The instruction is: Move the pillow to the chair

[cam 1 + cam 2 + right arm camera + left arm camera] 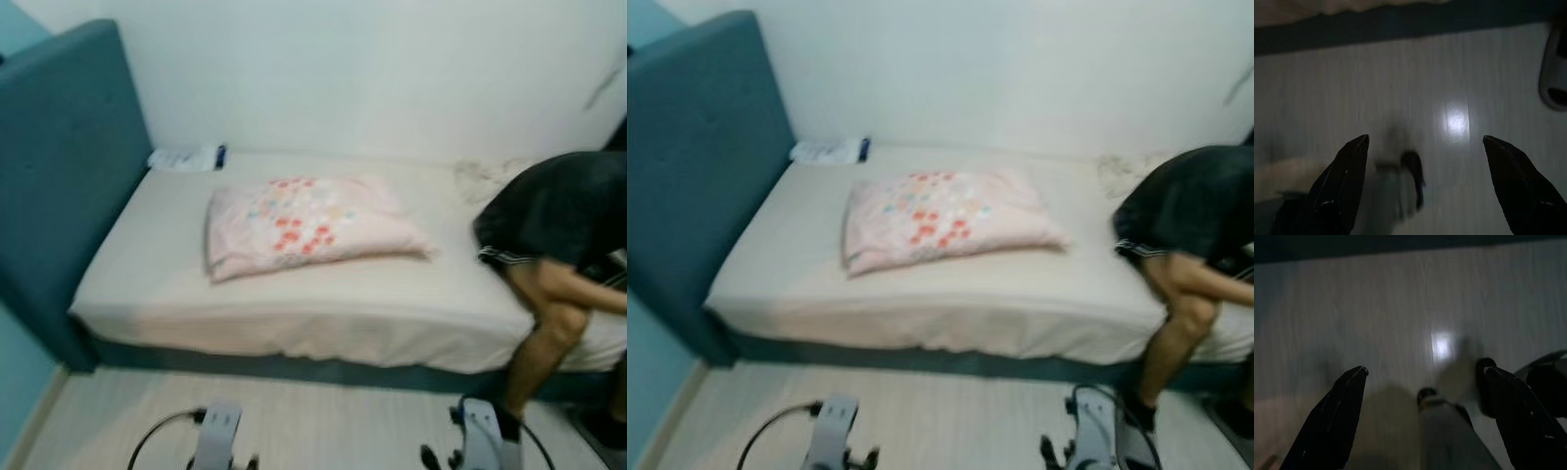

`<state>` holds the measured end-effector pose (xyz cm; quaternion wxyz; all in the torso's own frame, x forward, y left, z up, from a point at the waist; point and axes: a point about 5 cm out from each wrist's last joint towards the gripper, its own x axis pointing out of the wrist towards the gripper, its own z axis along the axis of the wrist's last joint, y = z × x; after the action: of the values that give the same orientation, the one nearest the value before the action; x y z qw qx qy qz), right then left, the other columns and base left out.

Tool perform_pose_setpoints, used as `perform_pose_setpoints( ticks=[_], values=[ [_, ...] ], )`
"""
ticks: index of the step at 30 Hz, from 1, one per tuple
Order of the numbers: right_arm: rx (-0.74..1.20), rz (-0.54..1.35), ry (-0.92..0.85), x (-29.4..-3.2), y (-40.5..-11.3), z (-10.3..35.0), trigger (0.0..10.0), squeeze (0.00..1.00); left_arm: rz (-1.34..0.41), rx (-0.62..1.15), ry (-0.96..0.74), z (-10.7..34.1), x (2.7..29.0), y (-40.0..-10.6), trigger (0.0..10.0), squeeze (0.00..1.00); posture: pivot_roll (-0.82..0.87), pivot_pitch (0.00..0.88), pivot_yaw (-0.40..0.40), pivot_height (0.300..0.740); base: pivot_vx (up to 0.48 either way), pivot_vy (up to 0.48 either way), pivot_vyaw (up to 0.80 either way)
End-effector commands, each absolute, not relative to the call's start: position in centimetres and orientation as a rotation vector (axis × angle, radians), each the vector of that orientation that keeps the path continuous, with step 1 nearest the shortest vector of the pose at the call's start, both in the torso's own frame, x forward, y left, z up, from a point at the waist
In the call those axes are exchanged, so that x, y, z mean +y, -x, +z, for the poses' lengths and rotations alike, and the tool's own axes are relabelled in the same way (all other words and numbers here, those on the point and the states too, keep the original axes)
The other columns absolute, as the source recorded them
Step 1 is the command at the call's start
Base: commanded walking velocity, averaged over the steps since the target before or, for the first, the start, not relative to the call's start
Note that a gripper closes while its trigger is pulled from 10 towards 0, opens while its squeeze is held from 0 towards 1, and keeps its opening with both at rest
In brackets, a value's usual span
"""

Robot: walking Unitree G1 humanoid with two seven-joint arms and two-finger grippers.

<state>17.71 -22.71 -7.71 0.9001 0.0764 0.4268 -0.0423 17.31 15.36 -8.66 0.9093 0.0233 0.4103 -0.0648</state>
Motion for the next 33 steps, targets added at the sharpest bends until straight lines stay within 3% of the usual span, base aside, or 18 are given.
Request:
perform_pose_setpoints(
  ticks=[1,5,15,20,25,33],
  values=[
    [0.894,-0.108,-0.138,-23.6,-17.4,-7.7,10.0,0.00,-0.155,0.835,-0.036,-8.5,14.5,-17.8,10.0,0.00,-0.07,0.055,-0.041,0.740,0.398,0.000,0.00],
    [0.899,-0.106,-0.133,-23.6,-17.4,-7.7,10.0,0.00,-0.156,0.835,-0.035,-8.5,14.5,-17.7,10.0,0.00,-0.07,0.055,-0.041,0.740,0.400,0.000,0.00],
    [0.893,-0.107,-0.142,-23.6,-17.4,-7.7,10.0,0.00,-0.167,0.834,-0.036,-8.5,14.3,-17.7,10.0,0.00,-0.08,0.055,-0.042,0.740,0.399,0.000,-0.77],
    [0.878,-0.111,-0.166,-23.6,-17.5,-7.6,10.0,0.00,-0.167,0.833,-0.039,-8.5,14.3,-17.8,10.0,0.00,-0.08,0.055,-0.042,0.740,0.401,0.000,0.00],
    [0.821,-0.089,-0.248,-23.0,-18.8,-7.0,10.0,0.00,-0.158,0.840,-0.045,-8.5,14.4,-17.7,10.0,0.00,-0.08,0.052,-0.041,0.740,0.376,0.000,0.00],
    [0.683,-0.102,-0.435,-22.0,-22.2,-5.3,10.0,0.00,-0.167,0.843,-0.065,-8.5,14.5,-17.7,10.0,0.00,-0.08,0.047,-0.040,0.740,0.000,0.000,0.00]
  ],
)
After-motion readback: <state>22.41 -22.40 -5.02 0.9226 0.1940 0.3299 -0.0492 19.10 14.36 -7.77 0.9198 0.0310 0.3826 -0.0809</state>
